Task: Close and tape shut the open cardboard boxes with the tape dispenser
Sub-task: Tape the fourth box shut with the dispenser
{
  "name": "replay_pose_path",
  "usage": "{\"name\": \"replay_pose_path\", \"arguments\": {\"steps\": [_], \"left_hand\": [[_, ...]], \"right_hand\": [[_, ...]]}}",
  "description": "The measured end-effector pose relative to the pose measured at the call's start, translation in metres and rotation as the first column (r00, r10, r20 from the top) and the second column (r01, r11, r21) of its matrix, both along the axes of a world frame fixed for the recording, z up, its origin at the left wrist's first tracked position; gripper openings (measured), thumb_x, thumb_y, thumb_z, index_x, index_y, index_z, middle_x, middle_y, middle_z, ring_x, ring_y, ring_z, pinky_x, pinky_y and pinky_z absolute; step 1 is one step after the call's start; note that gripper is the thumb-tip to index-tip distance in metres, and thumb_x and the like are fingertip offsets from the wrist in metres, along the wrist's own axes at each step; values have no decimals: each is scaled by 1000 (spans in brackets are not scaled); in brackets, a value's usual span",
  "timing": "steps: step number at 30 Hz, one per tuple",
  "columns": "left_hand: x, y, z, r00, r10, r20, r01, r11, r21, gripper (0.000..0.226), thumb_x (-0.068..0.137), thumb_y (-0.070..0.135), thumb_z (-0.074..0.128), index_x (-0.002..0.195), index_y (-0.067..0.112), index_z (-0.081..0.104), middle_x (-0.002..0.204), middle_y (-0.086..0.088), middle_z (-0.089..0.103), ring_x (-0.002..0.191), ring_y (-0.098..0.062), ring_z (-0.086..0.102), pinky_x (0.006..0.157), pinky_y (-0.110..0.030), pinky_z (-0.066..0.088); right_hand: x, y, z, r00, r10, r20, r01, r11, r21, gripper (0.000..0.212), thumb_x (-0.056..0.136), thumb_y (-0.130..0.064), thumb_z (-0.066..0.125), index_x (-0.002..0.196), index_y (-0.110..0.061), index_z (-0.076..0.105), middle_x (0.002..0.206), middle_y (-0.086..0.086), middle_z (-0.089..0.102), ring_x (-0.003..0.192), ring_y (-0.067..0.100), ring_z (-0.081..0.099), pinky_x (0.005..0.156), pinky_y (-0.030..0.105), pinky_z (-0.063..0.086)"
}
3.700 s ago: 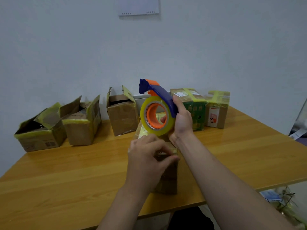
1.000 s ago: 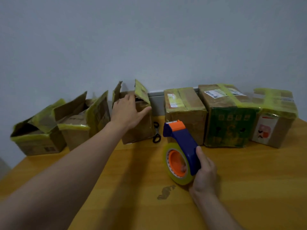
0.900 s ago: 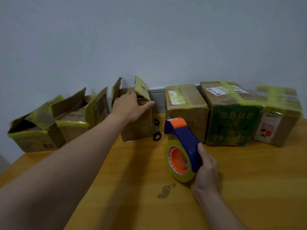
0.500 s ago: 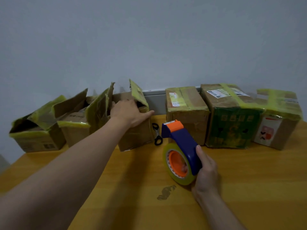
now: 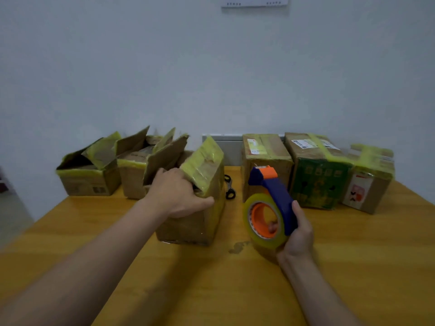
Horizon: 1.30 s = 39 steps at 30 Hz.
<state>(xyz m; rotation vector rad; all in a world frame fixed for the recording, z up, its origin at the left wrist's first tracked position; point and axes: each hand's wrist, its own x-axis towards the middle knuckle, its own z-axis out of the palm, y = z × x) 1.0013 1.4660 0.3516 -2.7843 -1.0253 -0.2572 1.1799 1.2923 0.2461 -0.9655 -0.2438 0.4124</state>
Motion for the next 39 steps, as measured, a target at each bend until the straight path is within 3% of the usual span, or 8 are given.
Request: {"name": "replay_pose_path", "arguments": {"steps": [4, 11, 17, 21, 25, 30, 35, 39], "left_hand": [[-42, -9, -7, 938, -221, 267, 273, 945, -179, 83, 76, 94, 32, 115, 32, 71, 112, 10, 71, 107, -16, 64, 97, -44, 47], [-77, -30, 3, 573, -254, 779, 764, 510, -395, 25, 91, 40, 68, 70, 26, 69, 68, 0, 60, 63, -23, 59, 64, -40, 46], [-88, -35, 22, 540, -319, 779, 567, 822, -56, 22, 85, 37, 70, 98, 22, 80, 96, 8, 76, 92, -16, 71, 76, -46, 59], [-87, -51, 37, 709, -273, 651, 166, 961, 223, 48, 78, 51, 69, 121, 32, 70, 122, 8, 61, 121, -18, 53, 100, -46, 45], [-84, -58, 37, 881, 104, 461, -47, 990, -133, 62, 93, 58, 56, 150, 34, 49, 143, 5, 54, 130, -24, 50, 106, -49, 46], [-83, -65, 26, 942, -68, 328, 159, 952, -260, 43, 108, 52, 35, 119, 33, 73, 123, 10, 67, 110, -16, 62, 94, -43, 52], [-86, -57, 2, 941, -85, 329, 227, 876, -425, 50, 103, 66, 28, 148, 54, 47, 160, 28, 30, 152, -6, 17, 126, -55, 14], [-88, -52, -6, 899, -169, 404, 355, 821, -447, 52, 96, 72, 37, 147, 62, 39, 161, 35, 26, 156, -4, 10, 127, -45, 17]], "right_hand": [[-4, -21, 25, 984, 127, 122, -134, 990, 53, 33, 97, -36, 57, 84, -22, 83, 83, 4, 75, 82, 26, 69, 73, 34, 55], [-5, -56, 98, 870, 338, 359, -348, 937, -37, 33, 94, -36, 55, 86, -20, 82, 82, 5, 74, 77, 22, 69, 71, 32, 55], [-1, -69, 138, 812, 395, 429, -408, 911, -66, 37, 92, -40, 56, 107, -12, 75, 96, 13, 70, 84, 29, 65, 74, 37, 50], [0, -70, 150, 806, 399, 437, -414, 908, -65, 40, 93, -38, 56, 113, -7, 72, 99, 15, 71, 86, 29, 67, 73, 35, 53], [-5, -71, 159, 776, 451, 441, -459, 883, -96, 64, 85, -47, 68, 128, 0, 63, 109, 20, 67, 94, 32, 64, 81, 39, 50], [-7, -72, 169, 763, 484, 429, -478, 869, -130, 70, 81, -49, 72, 126, 4, 63, 106, 20, 66, 88, 31, 64, 79, 38, 50], [-4, -78, 174, 744, 514, 428, -498, 853, -158, 49, 90, -38, 62, 119, 1, 66, 87, 11, 71, 70, 20, 67, 60, 27, 54], [-6, -83, 179, 727, 535, 431, -490, 844, -219, 50, 89, -38, 62, 117, 4, 65, 88, 14, 68, 70, 22, 65, 61, 29, 53]]}}
